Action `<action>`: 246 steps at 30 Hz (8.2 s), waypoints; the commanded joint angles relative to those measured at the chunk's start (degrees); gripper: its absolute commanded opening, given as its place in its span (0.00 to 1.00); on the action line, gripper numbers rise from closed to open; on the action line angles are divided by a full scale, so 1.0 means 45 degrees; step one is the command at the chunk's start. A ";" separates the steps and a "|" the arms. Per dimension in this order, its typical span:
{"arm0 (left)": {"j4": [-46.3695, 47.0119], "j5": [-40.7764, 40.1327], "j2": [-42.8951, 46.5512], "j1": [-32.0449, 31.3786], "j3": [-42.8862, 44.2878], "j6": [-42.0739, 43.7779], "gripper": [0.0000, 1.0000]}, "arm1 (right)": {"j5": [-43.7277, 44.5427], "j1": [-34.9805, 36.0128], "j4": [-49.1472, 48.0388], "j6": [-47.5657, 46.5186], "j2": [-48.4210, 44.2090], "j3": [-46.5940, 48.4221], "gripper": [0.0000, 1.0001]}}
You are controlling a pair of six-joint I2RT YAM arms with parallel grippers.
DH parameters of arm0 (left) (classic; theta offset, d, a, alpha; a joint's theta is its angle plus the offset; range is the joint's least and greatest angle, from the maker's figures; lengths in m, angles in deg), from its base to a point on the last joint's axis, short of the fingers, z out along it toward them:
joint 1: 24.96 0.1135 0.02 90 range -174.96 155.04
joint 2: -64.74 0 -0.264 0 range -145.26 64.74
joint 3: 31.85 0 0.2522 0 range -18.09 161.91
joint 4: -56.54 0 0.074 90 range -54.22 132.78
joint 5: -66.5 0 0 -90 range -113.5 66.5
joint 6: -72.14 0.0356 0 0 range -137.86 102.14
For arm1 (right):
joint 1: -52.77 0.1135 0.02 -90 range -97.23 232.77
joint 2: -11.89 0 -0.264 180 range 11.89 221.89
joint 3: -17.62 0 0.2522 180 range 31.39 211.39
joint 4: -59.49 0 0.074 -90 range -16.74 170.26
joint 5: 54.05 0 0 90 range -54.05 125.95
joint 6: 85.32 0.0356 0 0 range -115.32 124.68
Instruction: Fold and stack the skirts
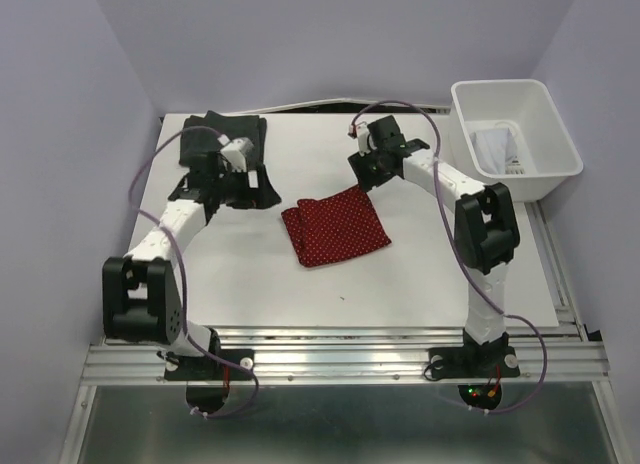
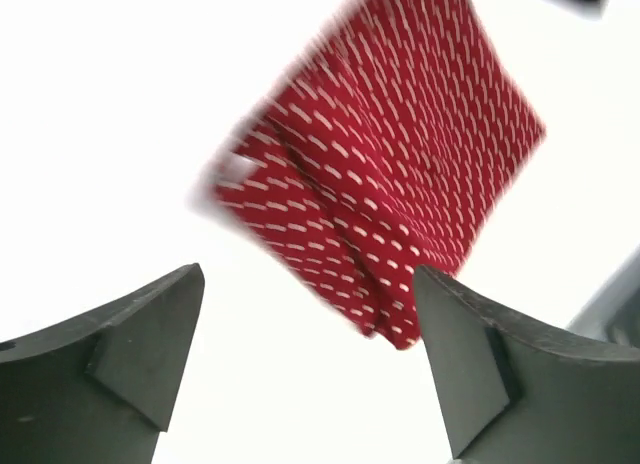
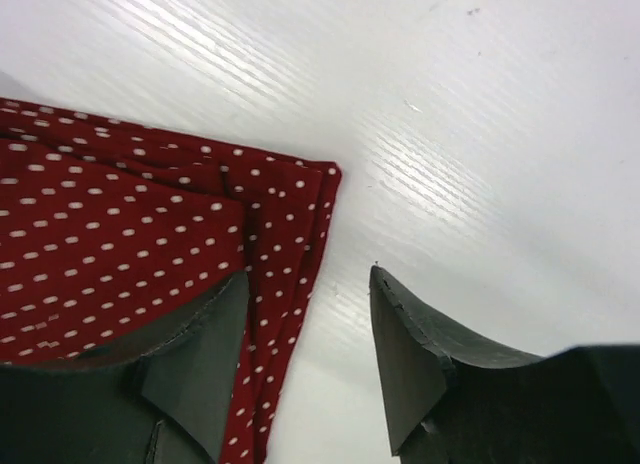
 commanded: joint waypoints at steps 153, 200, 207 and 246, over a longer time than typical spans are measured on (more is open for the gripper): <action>0.4238 -0.1791 -0.7744 0.2887 1.0831 0.2478 0.00 | 0.0398 -0.0838 -0.0210 0.5298 -0.0789 0.3184 1.00; 0.2500 -0.4780 -0.6945 0.3515 1.0749 0.3865 0.22 | 0.0046 -0.0838 -0.0014 0.4888 -0.0965 0.2969 1.00; 0.0961 -0.5989 -0.9753 0.3416 1.3679 0.2754 0.21 | 0.0046 -0.0838 -0.0014 0.4868 -0.0828 0.2871 1.00; -0.2012 -0.2770 -0.1305 0.3124 1.0821 0.2851 0.99 | 0.3505 -0.5712 -0.1714 0.1176 -0.4269 0.2089 1.00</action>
